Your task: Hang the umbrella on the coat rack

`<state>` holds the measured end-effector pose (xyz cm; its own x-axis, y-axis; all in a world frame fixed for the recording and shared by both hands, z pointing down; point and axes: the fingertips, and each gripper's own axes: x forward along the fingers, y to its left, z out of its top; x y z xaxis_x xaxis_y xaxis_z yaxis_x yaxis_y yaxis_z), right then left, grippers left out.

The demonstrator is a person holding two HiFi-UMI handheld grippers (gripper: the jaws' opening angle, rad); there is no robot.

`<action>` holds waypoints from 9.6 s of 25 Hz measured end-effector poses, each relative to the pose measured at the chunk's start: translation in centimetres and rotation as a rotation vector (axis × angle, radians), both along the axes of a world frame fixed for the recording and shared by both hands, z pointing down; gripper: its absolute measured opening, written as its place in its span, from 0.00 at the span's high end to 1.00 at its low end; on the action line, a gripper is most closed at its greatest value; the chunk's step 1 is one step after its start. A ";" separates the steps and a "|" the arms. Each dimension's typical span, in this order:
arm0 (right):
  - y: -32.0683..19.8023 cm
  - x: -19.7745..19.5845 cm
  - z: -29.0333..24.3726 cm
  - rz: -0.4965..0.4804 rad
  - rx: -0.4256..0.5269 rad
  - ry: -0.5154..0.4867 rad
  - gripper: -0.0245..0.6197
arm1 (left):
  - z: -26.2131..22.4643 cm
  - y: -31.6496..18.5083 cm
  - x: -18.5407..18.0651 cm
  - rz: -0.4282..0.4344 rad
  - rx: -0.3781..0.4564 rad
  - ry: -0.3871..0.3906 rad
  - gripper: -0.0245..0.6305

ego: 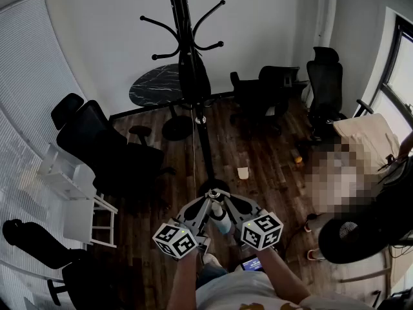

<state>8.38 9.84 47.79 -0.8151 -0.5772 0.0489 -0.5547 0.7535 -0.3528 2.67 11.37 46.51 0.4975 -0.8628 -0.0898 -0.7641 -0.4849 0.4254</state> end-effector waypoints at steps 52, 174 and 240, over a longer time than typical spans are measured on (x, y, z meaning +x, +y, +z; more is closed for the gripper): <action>-20.1 -8.1 -0.6 0.039 0.029 -0.156 0.94 | -0.5 -21.6 -7.5 0.220 0.071 0.053 0.93; -31.8 -12.0 8.2 0.040 -0.178 -0.030 0.94 | 8.8 -33.2 -10.0 0.242 -0.169 -0.027 0.93; -34.1 -15.4 10.3 0.021 -0.167 0.154 0.91 | 9.4 -36.8 -11.3 0.114 -0.244 -0.067 0.78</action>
